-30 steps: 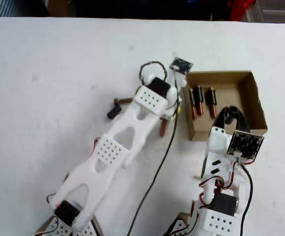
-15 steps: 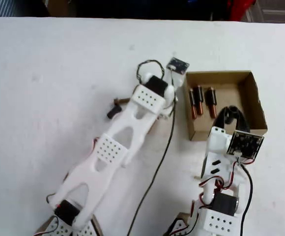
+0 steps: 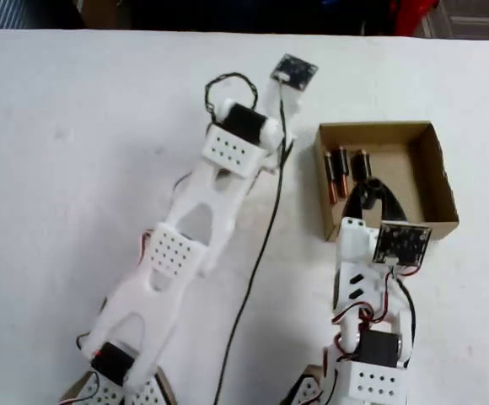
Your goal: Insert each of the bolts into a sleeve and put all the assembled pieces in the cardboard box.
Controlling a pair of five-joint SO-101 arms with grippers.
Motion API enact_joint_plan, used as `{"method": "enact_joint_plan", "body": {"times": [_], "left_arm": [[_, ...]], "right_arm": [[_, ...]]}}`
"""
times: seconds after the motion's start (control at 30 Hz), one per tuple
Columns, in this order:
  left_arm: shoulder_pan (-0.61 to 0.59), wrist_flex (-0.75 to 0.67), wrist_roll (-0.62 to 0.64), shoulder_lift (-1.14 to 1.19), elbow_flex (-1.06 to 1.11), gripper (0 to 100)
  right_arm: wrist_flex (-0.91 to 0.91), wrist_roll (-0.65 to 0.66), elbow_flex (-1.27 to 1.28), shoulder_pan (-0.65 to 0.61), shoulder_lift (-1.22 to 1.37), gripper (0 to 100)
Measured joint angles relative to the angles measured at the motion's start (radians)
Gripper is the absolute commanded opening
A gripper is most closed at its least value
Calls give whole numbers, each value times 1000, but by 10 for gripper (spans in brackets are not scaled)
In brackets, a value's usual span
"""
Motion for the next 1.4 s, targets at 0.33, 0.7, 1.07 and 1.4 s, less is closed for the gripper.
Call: {"method": "enact_joint_plan", "body": {"times": [0.33, 0.7, 1.07, 1.4], "left_arm": [[-35, 0, -15, -167, 0, 23], [-52, 0, -15, -511, 407, 23], [-52, 0, -15, -934, 718, 23], [-52, 0, -15, -1301, 1048, 23]], "right_arm": [[0, 0, 0, -11, 0, 17], [0, -6, 0, -98, 0, 17], [0, -6, 0, -235, 0, 17], [2, -6, 0, -431, 0, 17]]}}
